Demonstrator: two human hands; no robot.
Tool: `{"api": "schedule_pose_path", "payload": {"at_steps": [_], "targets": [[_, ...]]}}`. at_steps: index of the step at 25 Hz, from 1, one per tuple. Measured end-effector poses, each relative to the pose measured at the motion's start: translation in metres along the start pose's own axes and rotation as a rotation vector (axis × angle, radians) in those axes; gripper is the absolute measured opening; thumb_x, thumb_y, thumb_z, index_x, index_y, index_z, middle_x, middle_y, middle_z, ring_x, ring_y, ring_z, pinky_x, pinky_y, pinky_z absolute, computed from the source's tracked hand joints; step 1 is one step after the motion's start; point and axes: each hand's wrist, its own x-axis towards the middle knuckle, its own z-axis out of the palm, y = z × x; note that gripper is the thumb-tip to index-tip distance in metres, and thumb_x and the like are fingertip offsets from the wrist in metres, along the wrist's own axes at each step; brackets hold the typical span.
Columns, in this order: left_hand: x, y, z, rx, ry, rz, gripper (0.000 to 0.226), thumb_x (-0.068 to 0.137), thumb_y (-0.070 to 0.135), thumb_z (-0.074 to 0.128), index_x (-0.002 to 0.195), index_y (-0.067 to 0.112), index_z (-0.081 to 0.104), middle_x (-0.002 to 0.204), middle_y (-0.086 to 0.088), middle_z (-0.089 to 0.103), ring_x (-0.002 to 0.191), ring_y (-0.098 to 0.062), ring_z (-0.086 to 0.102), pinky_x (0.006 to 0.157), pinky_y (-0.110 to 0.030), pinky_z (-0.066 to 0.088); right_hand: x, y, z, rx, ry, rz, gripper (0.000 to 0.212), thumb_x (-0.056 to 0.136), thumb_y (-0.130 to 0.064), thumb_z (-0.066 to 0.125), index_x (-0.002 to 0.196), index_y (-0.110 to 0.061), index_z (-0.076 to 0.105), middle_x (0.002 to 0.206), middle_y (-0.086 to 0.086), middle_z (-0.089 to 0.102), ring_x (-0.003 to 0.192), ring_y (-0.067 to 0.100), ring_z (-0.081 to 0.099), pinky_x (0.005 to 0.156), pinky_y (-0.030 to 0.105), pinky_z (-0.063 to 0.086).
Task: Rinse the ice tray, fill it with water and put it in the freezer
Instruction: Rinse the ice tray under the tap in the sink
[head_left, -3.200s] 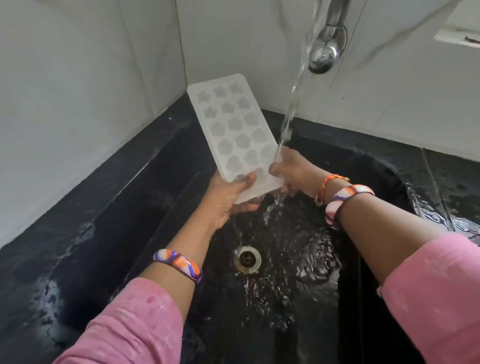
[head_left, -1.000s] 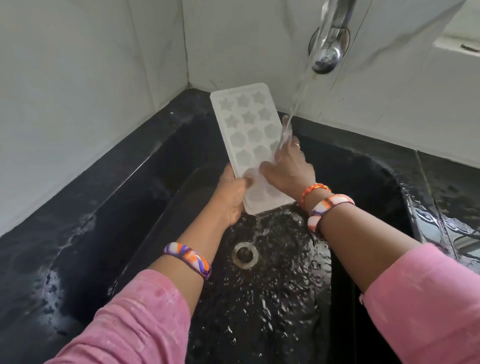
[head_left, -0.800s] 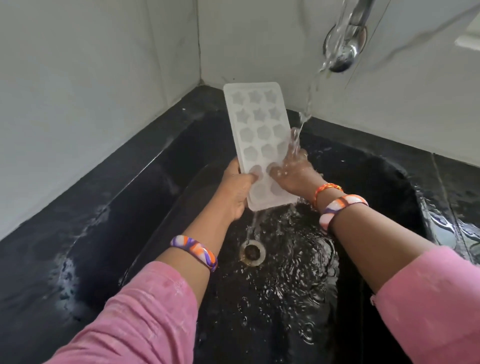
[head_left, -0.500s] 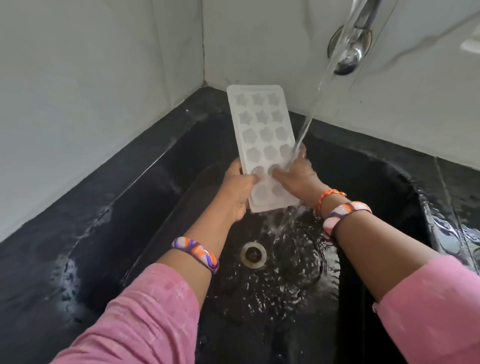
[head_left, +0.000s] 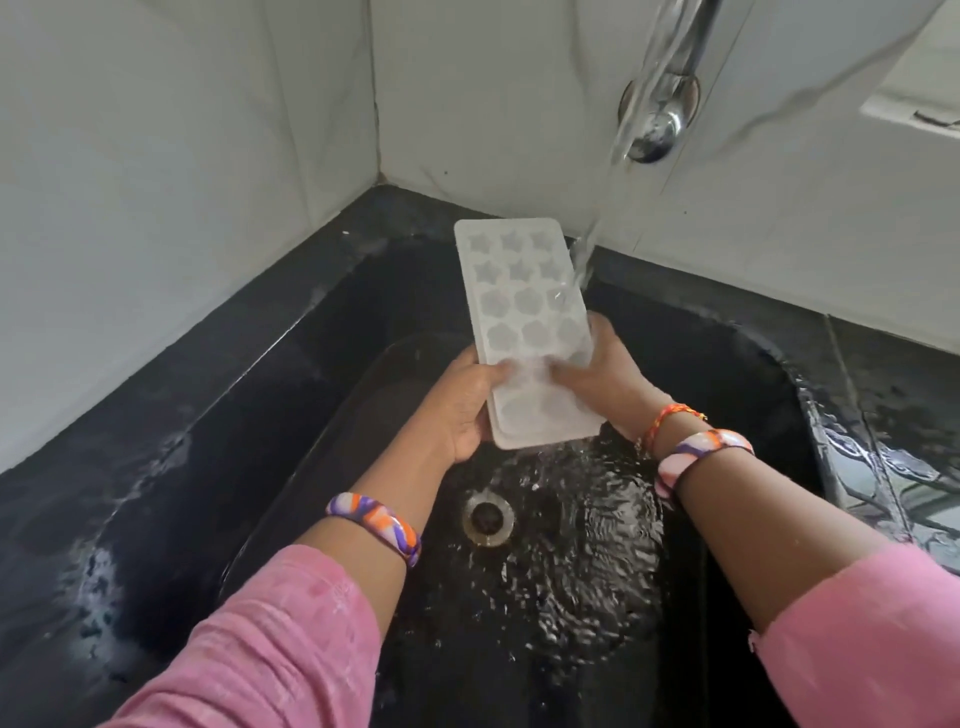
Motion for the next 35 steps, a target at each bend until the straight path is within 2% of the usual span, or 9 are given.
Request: {"api": "schedule_pose_path", "payload": {"at_steps": [4, 8, 14, 16, 18, 22, 26, 31, 35], "targets": [[0.007, 0.003, -0.004, -0.131, -0.006, 0.002, 0.048, 0.097, 0.049, 0.033, 0.133, 0.020, 0.047, 0.126, -0.010, 0.063, 0.107, -0.027, 0.063, 0.087, -0.044, 0.053, -0.018, 0.005, 0.010, 0.015, 0.045, -0.020, 0.058, 0.081, -0.025, 0.066, 0.131, -0.019, 0.037, 0.108, -0.004, 0.053, 0.084, 0.011, 0.055, 0.065, 0.024, 0.046], [0.003, -0.002, 0.002, -0.037, 0.088, 0.105, 0.035, 0.098, 0.045, 0.032, 0.125, 0.027, 0.046, 0.123, -0.007, 0.062, 0.096, -0.023, 0.065, 0.074, -0.037, 0.056, -0.014, -0.009, 0.017, -0.086, 0.113, 0.027, 0.042, 0.083, -0.040, 0.058, 0.115, -0.019, 0.043, 0.102, -0.001, 0.055, 0.085, 0.020, 0.060, 0.076, 0.044, 0.055], [0.009, 0.000, -0.003, -0.036, 0.122, 0.190, 0.049, 0.096, 0.046, 0.038, 0.138, 0.022, 0.041, 0.130, -0.009, 0.058, 0.113, -0.030, 0.061, 0.089, -0.047, 0.053, 0.002, -0.026, 0.011, -0.307, -0.025, 0.028, 0.070, 0.077, -0.045, 0.066, 0.129, -0.013, 0.033, 0.119, 0.005, 0.055, 0.097, 0.025, 0.059, 0.083, 0.042, 0.054], [0.011, -0.005, -0.003, -0.026, 0.120, 0.151, 0.052, 0.095, 0.049, 0.038, 0.140, 0.023, 0.041, 0.133, -0.009, 0.057, 0.114, -0.031, 0.060, 0.093, -0.050, 0.051, 0.010, -0.030, 0.011, -0.458, 0.057, -0.036, 0.086, 0.070, -0.041, 0.071, 0.138, -0.014, 0.027, 0.134, 0.008, 0.048, 0.117, 0.031, 0.051, 0.094, 0.049, 0.047], [0.011, -0.004, -0.004, -0.015, 0.118, 0.141, 0.051, 0.094, 0.050, 0.038, 0.138, 0.025, 0.042, 0.131, -0.008, 0.058, 0.114, -0.030, 0.060, 0.092, -0.048, 0.052, 0.010, -0.028, 0.019, -0.343, 0.120, -0.062, 0.097, 0.069, -0.035, 0.071, 0.146, -0.019, 0.015, 0.143, 0.009, 0.037, 0.128, 0.033, 0.041, 0.100, 0.053, 0.042], [0.011, -0.003, -0.007, -0.032, 0.093, 0.176, 0.051, 0.094, 0.048, 0.039, 0.139, 0.023, 0.041, 0.133, -0.009, 0.057, 0.117, -0.031, 0.059, 0.098, -0.052, 0.048, 0.011, -0.014, 0.016, -0.145, -0.084, 0.060, 0.098, 0.077, -0.036, 0.069, 0.149, -0.024, 0.003, 0.141, 0.010, 0.039, 0.119, 0.031, 0.050, 0.087, 0.041, 0.053], [0.006, -0.012, 0.006, -0.056, -0.053, 0.172, 0.048, 0.098, 0.042, 0.034, 0.141, 0.022, 0.036, 0.134, -0.009, 0.056, 0.114, -0.024, 0.060, 0.090, -0.038, 0.055, 0.016, -0.017, 0.007, -0.314, 0.076, -0.018, 0.100, 0.078, -0.031, 0.067, 0.151, -0.021, 0.000, 0.150, 0.013, 0.029, 0.132, 0.034, 0.039, 0.101, 0.052, 0.043], [0.003, -0.007, 0.006, -0.154, -0.124, 0.193, 0.048, 0.099, 0.040, 0.029, 0.143, 0.021, 0.035, 0.138, -0.012, 0.053, 0.119, -0.028, 0.057, 0.089, -0.039, 0.054, 0.016, -0.022, -0.003, -0.347, -0.109, 0.013, 0.101, 0.080, -0.038, 0.065, 0.150, -0.024, -0.008, 0.145, 0.015, 0.037, 0.121, 0.034, 0.051, 0.098, 0.049, 0.047], [-0.001, -0.004, 0.005, -0.162, -0.134, 0.193, 0.049, 0.097, 0.042, 0.031, 0.142, 0.022, 0.036, 0.137, -0.010, 0.055, 0.109, -0.023, 0.063, 0.079, -0.033, 0.059, 0.016, -0.036, 0.004, -0.509, 0.010, -0.075, 0.099, 0.075, -0.035, 0.063, 0.150, -0.026, -0.001, 0.148, 0.013, 0.030, 0.127, 0.036, 0.043, 0.100, 0.054, 0.043]]}}
